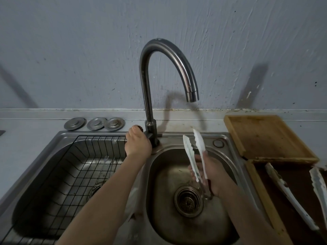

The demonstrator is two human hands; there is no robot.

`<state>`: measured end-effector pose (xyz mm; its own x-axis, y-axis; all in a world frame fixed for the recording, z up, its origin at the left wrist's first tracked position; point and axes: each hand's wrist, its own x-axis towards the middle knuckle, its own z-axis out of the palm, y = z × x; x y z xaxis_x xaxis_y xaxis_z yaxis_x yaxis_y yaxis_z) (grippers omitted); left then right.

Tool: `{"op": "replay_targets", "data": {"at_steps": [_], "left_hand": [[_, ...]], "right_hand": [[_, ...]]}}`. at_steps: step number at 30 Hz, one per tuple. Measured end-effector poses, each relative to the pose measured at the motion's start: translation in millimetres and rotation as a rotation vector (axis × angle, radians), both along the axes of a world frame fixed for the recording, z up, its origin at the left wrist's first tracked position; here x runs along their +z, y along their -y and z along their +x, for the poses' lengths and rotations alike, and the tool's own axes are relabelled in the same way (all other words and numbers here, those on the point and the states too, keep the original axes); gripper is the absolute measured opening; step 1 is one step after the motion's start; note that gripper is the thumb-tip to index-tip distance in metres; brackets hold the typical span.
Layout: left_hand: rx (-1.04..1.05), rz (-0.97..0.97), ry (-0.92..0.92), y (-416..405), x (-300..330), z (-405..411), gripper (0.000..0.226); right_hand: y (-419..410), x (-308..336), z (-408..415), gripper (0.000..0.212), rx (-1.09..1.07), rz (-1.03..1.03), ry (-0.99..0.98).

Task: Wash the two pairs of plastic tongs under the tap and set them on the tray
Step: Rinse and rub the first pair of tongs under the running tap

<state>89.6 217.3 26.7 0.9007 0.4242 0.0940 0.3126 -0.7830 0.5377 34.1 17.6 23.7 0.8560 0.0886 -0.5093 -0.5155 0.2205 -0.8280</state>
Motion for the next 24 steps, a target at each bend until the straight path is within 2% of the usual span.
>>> {"op": "replay_targets", "data": {"at_steps": [2,4,6,8,10,11,12,14,15,16,19,21,22,24], "left_hand": [[0.001,0.001,-0.004,0.5,0.1,-0.3,0.029],[0.007,-0.009,-0.002,1.1,0.4,-0.8,0.03],[0.007,-0.003,-0.004,2.0,0.0,-1.1,0.031],[0.004,-0.002,0.004,2.4,-1.0,-1.3,0.032],[-0.002,-0.002,0.011,1.9,-1.9,-1.0,0.033],[-0.004,0.005,0.01,1.6,-2.1,-0.8,0.035],[-0.006,0.015,0.008,1.6,-2.0,-1.3,0.038],[-0.01,0.034,0.0,2.0,-2.5,-2.7,0.044],[-0.014,0.039,-0.003,1.8,-2.5,-2.8,0.045],[-0.017,0.044,-0.006,1.9,-2.3,-2.7,0.045],[-0.023,0.069,-0.01,1.5,-3.0,-1.5,0.045],[-0.023,0.069,-0.009,1.9,-3.6,-1.3,0.045],[-0.024,0.068,-0.008,1.7,-4.0,-1.3,0.045],[-0.022,0.061,-0.009,1.5,-3.5,-2.0,0.045]], "right_hand": [[1.4,16.9,0.0,0.053,0.005,-0.077,0.05],[4.1,33.7,-1.8,0.052,0.037,-0.239,0.136],[6.8,46.9,-4.6,0.051,0.066,-0.476,0.329],[4.7,44.2,-6.4,0.048,0.046,-0.615,0.567],[-0.9,24.4,-7.9,0.054,0.057,-0.742,0.708],[-2.2,7.9,-6.4,0.057,0.118,-0.853,0.707],[-3.0,-8.3,-5.0,0.056,0.268,-0.992,0.624],[-1.9,-32.7,-7.6,0.052,0.712,-1.313,0.365],[-2.5,-36.5,-11.0,0.05,0.826,-1.393,0.298],[-4.2,-36.5,-13.2,0.049,0.814,-1.407,0.292],[-13.0,-28.2,-13.5,0.06,0.468,-1.365,0.429],[-13.8,-25.2,-9.1,0.068,0.394,-1.361,0.509],[-12.2,-26.6,-6.8,0.065,0.424,-1.372,0.499],[-6.4,-26.7,-6.4,0.051,0.691,-1.466,0.356]]}}
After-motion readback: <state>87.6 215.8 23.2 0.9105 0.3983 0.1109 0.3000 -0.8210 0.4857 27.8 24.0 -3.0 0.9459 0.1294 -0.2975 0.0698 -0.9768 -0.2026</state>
